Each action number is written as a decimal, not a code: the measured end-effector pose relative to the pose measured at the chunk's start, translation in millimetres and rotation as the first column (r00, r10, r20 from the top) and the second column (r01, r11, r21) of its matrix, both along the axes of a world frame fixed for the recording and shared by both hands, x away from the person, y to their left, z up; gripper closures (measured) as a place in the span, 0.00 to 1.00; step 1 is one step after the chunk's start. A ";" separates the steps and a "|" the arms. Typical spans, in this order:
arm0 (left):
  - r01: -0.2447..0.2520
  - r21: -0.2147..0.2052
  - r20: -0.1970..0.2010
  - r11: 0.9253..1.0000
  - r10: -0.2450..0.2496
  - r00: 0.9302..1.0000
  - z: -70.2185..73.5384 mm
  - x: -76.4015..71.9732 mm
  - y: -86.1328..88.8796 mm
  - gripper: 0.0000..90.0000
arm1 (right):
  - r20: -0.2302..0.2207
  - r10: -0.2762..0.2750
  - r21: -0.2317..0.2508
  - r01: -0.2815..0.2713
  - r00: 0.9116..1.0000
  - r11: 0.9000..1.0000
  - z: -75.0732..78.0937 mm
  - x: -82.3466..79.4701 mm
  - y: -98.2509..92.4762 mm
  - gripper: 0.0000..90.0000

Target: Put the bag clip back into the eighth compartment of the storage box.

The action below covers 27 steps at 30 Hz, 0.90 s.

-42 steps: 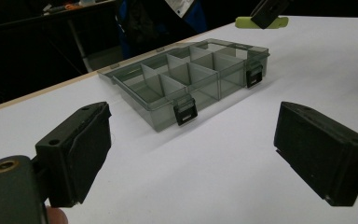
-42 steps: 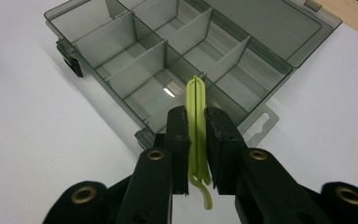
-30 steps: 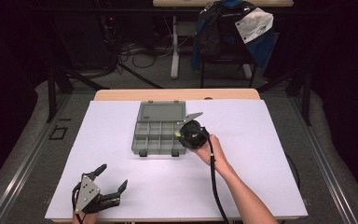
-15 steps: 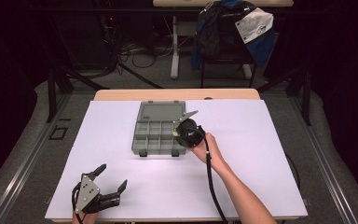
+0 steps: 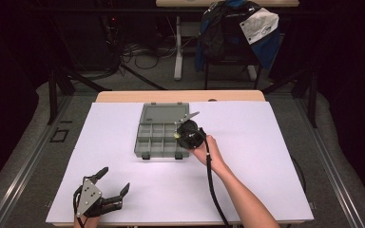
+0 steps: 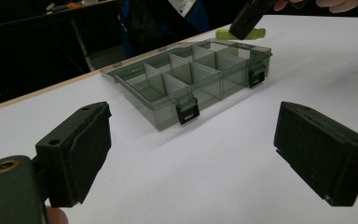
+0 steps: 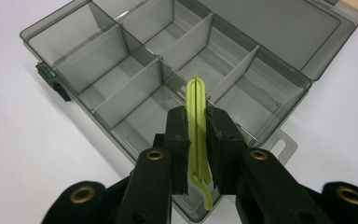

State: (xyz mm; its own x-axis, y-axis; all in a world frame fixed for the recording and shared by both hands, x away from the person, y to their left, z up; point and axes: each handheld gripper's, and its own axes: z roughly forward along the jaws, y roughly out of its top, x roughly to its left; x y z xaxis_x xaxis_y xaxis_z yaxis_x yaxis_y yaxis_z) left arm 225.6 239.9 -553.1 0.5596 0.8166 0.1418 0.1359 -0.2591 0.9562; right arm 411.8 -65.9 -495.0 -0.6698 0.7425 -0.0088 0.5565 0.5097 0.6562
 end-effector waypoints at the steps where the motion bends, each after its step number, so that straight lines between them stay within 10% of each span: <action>1: 0.000 0.001 0.000 1.000 0.000 1.000 -0.1 0.2 -0.1 0.12 | -0.005 -0.006 0.002 0.006 1.000 1.000 0.1 0.6 0.0 0.88; 27: -0.002 -0.006 0.000 1.000 0.002 1.000 0.0 -0.5 0.2 0.12 | -0.086 -0.150 0.074 0.157 0.985 0.985 -7.4 3.4 -3.4 0.88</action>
State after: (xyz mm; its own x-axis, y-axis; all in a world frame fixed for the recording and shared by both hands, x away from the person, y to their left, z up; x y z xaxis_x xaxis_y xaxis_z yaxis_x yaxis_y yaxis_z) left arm 225.1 240.2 -553.1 0.5577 0.8187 0.1368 0.1369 -0.2533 0.9577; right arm 415.3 -69.3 -502.4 -0.5438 0.8328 0.1036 0.6760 0.3615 0.6421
